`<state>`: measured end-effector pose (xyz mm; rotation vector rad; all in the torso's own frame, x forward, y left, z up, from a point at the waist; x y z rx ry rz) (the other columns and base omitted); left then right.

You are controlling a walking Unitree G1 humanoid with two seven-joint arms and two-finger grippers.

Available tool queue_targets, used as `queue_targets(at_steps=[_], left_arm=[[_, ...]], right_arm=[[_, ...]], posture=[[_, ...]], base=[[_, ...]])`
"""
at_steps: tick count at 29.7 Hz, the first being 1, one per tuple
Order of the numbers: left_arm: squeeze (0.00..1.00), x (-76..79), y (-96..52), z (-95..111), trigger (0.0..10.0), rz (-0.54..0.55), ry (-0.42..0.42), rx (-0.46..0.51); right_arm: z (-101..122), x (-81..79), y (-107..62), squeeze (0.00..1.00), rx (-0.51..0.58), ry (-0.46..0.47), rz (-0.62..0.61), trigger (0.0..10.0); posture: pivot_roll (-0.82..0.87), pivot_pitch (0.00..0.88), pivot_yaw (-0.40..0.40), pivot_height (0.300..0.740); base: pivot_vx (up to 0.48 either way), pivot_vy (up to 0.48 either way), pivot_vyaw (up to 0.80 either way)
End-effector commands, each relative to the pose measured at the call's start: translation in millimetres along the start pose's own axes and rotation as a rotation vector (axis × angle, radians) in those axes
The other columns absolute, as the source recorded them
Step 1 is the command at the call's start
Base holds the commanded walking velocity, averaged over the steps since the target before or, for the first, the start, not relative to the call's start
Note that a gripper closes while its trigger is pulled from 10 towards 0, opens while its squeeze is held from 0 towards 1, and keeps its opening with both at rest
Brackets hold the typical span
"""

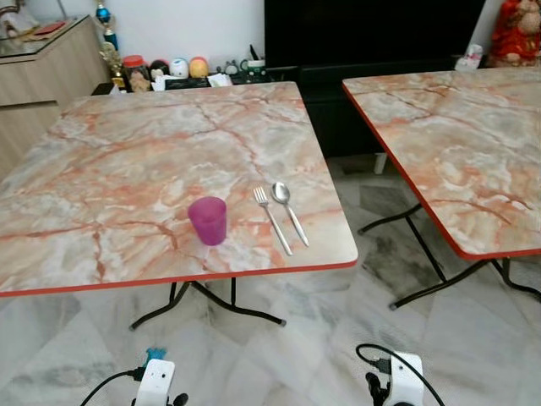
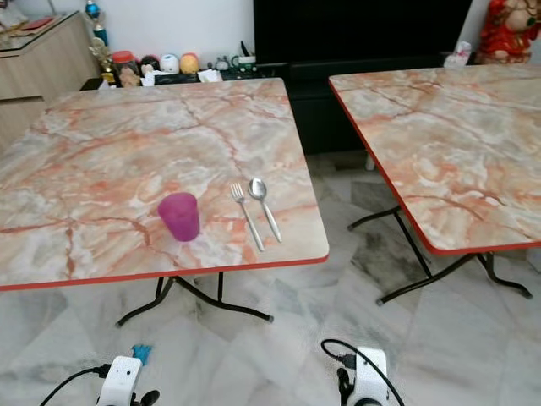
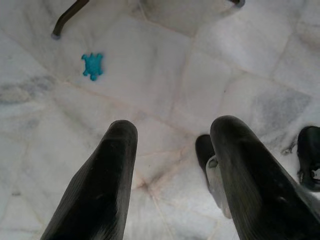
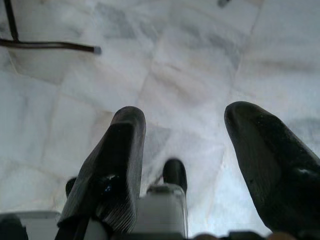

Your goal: Setting the table

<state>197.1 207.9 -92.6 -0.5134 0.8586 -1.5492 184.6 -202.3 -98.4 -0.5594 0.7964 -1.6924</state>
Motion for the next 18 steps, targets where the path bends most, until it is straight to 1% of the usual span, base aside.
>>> queue_targets(at_steps=[1, 2, 3, 8, 9, 10, 13, 14, 15, 18], left_arm=[[0.0, -2.8, -1.8, -4.3, 10.0, 0.037, -0.048, 0.006], [0.0, -2.8, -1.8, -4.3, 10.0, 0.037, -0.048, 0.006], [0.0, -2.6, -2.0, -4.1, 10.0, 0.037, -0.072, 0.015], [0.0, -0.5, -1.9, -1.7, 10.0, 0.004, -0.058, 0.032], [0.0, -0.1, -1.8, -1.2, 10.0, -0.001, -0.043, 0.033], [0.0, 0.4, -1.3, 2.3, 10.0, -0.016, 0.052, 0.043], [0.0, 0.6, -1.2, 2.9, 10.0, -0.019, 0.063, 0.046], [0.0, 0.6, -1.2, 2.9, 10.0, -0.019, 0.063, 0.046], [0.0, -1.0, -2.0, 5.5, 10.0, 0.017, 0.02, 0.084], [0.0, -1.7, -2.5, 6.5, 10.0, 0.031, 0.0, 0.1]], right_arm=[[-6.3, -0.1, -1.8, 0.0, -0.013, 0.004, -0.004, 10.0], [-6.3, -0.1, -1.8, 0.0, -0.013, 0.004, -0.004, 10.0], [-8.0, -0.4, -2.1, 0.0, -0.017, 0.012, -0.004, 10.0], [-10.7, -5.9, -2.8, 0.0, -0.019, -0.011, 0.017, 10.0], [-10.8, -5.6, -2.9, 0.0, -0.017, -0.01, 0.016, 10.0], [-10.8, -4.3, -3.1, 0.0, -0.014, -0.002, 0.012, 10.0], [-10.8, -4.1, -3.2, 0.0, -0.014, 0.0, 0.012, 10.0], [-10.8, -4.1, -3.2, 0.0, -0.014, 0.0, 0.012, 10.0], [-11.6, -1.8, -3.3, 0.0, -0.019, 0.003, 0.007, 10.0], [-12.1, -1.1, -3.3, 0.0, -0.023, -0.004, 0.008, 10.0]], posture=[[-0.02, 0.0, 0.057, 0.74], [-0.02, 0.0, 0.057, 0.74], [-0.01, 0.0, 0.058, 0.74], [-0.01, 0.0, 0.058, 0.74], [0.0, 0.0, 0.057, 0.74], [-0.01, 0.0, 0.06, 0.74], [-0.01, 0.0, 0.06, 0.74], [-0.01, 0.0, 0.06, 0.74], [0.01, 0.0, 0.055, 0.74], [0.01, 0.0, 0.053, 0.74]], base=[[0.0, 0.0, 0.0], [0.0, 0.0, 0.0], [0.0, 0.0, 0.0], [0.0, 0.0, 0.0], [0.0, 0.0, 0.0], [0.0, 0.0, 0.0], [0.0, 0.0, 0.0], [0.0, 0.0, 0.0], [0.0, 0.0, 0.0], [0.0, 0.0, 0.0]])
Point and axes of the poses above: a point about 5 cm out from each wrist's last joint towards the gripper, its own y axis pointing out of the wrist towards the gripper, its own z axis along the axis of the wrist's last joint, x = y × z, the point moved 2 cm from there along y, pointing out of the wrist towards the gripper, and after that the axes turned 6 degrees about y, right-handed, at the moved point
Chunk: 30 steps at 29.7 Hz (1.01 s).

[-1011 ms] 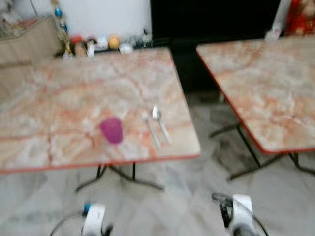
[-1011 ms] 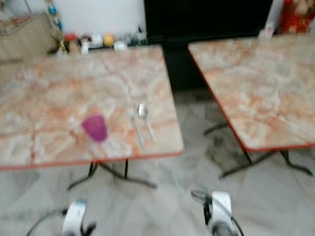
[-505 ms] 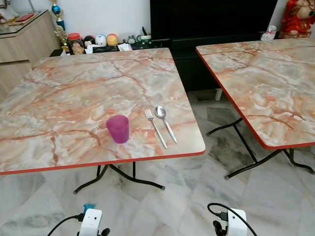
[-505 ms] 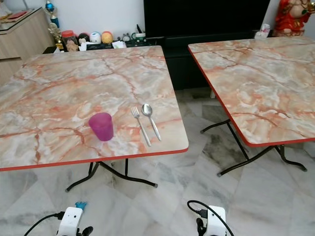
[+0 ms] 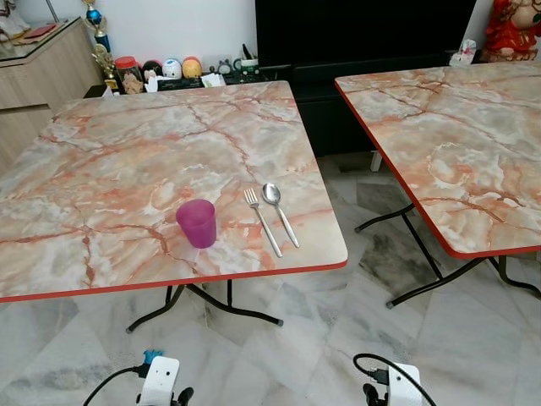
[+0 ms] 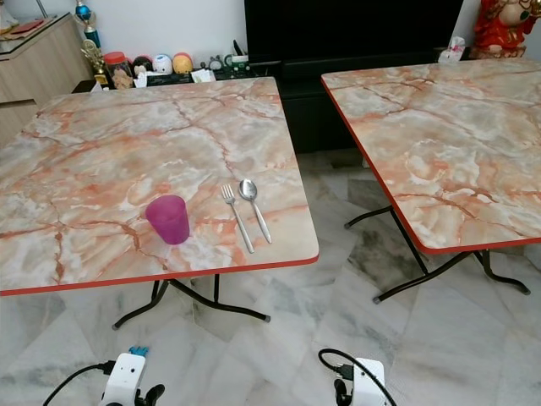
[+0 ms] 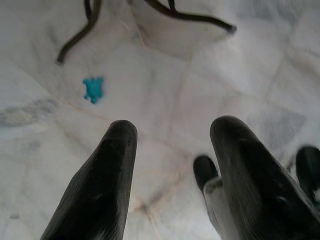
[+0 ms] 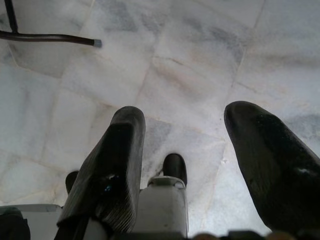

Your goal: Setting the table

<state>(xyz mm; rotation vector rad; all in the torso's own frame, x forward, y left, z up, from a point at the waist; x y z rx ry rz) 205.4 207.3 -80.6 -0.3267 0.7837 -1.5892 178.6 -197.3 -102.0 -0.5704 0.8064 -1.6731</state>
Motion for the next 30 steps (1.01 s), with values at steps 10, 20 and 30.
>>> queue_targets(at_steps=[10, 20, 30], left_arm=[[0.0, -46.6, -26.1, 59.4, 10.0, 0.042, -0.007, 0.394], [0.0, -75.1, -74.6, 110.1, 10.0, 0.176, -0.021, 0.621], [0.0, -79.4, -96.4, 260.4, 10.0, 0.151, -0.043, 1.003]], right_arm=[[-3.8, -0.5, -0.6, 0.0, -0.012, -0.006, 0.002, 10.0], [-2.5, 3.7, -0.4, 0.0, -0.012, -0.005, -0.006, 10.0], [1.1, 3.1, 0.7, 0.0, -0.002, 0.005, -0.013, 10.0]], posture=[[0.02, 0.0, 0.056, 0.74], [0.04, 0.004, 0.051, 0.74], [0.04, 0.003, 0.055, 0.74]], base=[[0.0, 0.0, 0.0], [0.0, 0.0, 0.0], [0.0, 0.0, 0.0]])
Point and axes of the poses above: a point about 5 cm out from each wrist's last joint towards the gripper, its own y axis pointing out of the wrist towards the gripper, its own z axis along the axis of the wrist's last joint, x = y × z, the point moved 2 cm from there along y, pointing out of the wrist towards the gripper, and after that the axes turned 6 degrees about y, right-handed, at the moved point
